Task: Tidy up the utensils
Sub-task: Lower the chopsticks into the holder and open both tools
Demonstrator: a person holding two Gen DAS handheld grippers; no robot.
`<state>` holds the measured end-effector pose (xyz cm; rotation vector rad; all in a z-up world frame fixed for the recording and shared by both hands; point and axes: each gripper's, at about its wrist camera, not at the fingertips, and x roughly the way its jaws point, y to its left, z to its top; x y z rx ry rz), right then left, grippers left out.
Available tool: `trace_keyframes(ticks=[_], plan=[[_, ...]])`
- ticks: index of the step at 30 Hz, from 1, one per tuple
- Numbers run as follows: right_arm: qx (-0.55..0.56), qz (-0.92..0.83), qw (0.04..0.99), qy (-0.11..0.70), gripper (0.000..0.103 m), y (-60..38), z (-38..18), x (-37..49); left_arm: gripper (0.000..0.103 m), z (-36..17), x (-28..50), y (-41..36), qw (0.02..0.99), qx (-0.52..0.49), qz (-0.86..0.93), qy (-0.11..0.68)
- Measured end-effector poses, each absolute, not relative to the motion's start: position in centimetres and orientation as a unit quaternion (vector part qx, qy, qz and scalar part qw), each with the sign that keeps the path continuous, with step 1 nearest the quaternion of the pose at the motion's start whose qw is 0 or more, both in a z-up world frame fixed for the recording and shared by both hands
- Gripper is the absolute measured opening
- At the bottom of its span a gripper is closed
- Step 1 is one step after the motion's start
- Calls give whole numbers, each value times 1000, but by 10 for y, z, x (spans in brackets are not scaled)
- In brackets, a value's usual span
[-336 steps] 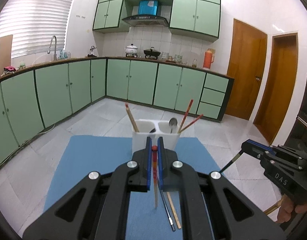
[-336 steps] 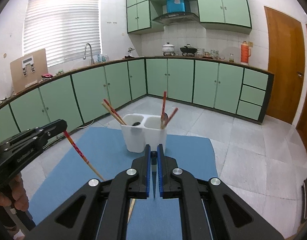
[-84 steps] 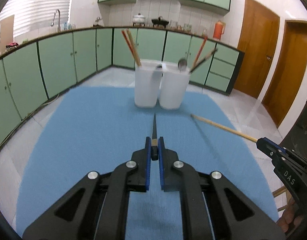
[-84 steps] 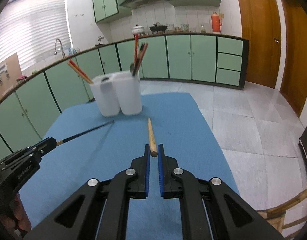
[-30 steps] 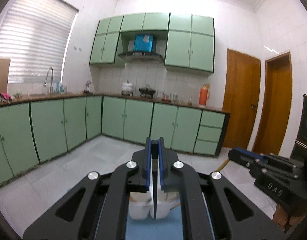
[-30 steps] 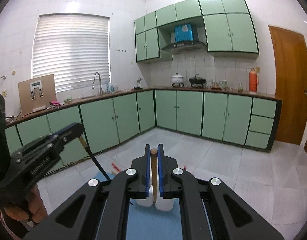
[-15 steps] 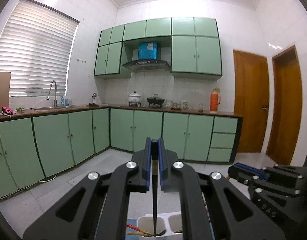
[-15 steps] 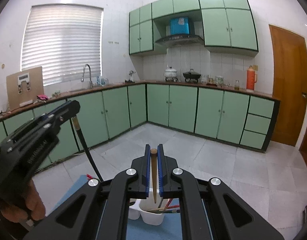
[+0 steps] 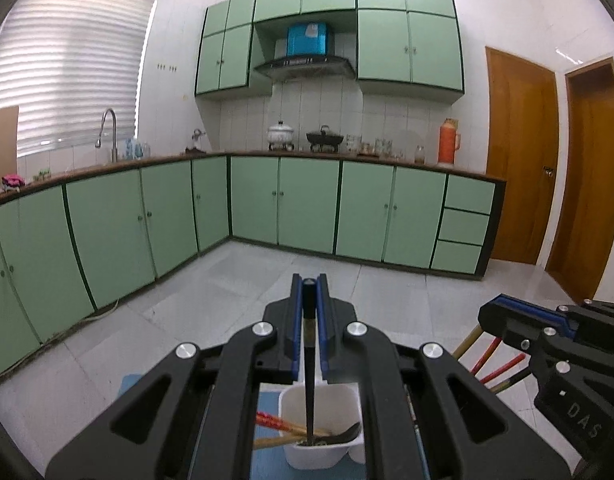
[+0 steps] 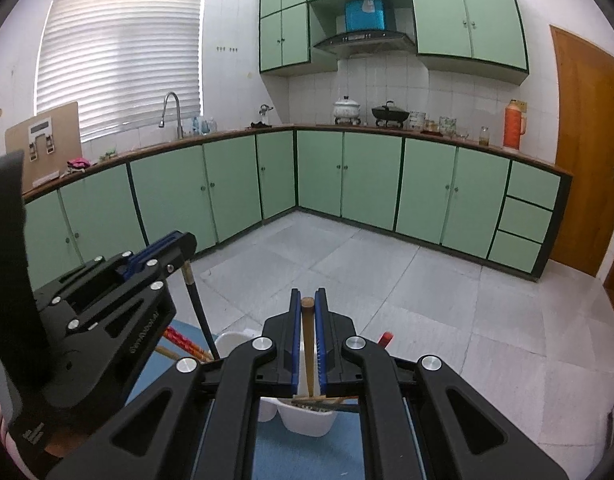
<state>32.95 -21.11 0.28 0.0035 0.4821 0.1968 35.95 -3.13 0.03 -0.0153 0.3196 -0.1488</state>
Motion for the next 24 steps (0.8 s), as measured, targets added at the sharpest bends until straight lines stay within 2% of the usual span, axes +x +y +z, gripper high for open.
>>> trace_keyframes(ticks=[6, 9, 11, 15, 20, 24], plan=[[3, 106, 961, 255, 7, -209, -9, 330, 7, -12, 360, -26, 981, -3, -76, 177], [5, 104, 962, 253, 8, -213, -9, 325, 16, -14, 358, -23, 980, -4, -77, 182], [10, 103, 964, 246, 9, -216, -4, 322, 26, -13, 356, -21, 981, -8, -77, 180], [17, 95, 969, 226, 21, -224, 9, 311, 30, -4, 347, -17, 982, -14, -81, 170], [37, 82, 975, 201, 36, -239, 24, 289, 52, 8, 329, -14, 985, -18, -77, 156], [47, 77, 978, 189, 43, -246, 26, 266, 63, 12, 307, -11, 986, -22, -80, 148]])
